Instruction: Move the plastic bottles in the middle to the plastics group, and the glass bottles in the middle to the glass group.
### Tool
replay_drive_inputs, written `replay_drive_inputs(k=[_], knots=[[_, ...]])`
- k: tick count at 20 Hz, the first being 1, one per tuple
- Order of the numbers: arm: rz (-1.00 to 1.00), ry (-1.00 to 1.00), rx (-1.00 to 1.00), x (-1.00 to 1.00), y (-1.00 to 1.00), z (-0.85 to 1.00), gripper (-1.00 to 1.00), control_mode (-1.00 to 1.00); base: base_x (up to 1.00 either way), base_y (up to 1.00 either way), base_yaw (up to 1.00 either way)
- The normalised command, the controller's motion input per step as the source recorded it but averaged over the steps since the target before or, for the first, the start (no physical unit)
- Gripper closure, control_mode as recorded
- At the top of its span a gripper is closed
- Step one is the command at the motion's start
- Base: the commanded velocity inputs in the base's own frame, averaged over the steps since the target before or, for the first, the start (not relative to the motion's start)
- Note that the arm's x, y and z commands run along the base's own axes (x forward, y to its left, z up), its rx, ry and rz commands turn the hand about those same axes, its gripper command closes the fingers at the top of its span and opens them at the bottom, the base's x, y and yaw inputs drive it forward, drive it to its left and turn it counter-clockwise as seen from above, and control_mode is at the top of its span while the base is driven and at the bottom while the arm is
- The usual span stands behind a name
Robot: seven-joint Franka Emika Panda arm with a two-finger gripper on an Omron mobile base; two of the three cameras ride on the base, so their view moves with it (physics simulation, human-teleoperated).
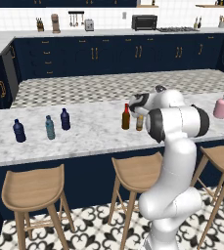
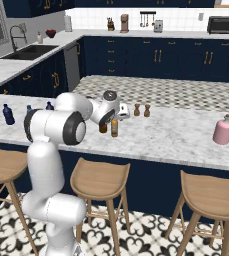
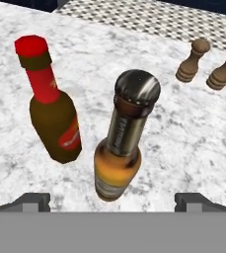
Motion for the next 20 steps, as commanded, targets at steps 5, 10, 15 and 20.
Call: replay_drive_inputs(k=[5, 10, 15, 20], knots=[[0.00, 0.00, 0.01, 0.20, 0.00, -0.01, -1.00, -1.00, 0.00, 0.00, 0.00], [0.00, 0.00, 0.00, 0.07, 0.00, -0.14, -1.00, -1.00, 0.00, 0.00, 0.00], [0.00, 0.00, 0.00, 0.08, 0.00, -0.15, -1.00, -1.00, 0.00, 0.00, 0.00], [0.00, 0.00, 0.01, 0.16, 0.00, -0.03, -1.00, -1.00, 0.00, 0.00, 0.00]])
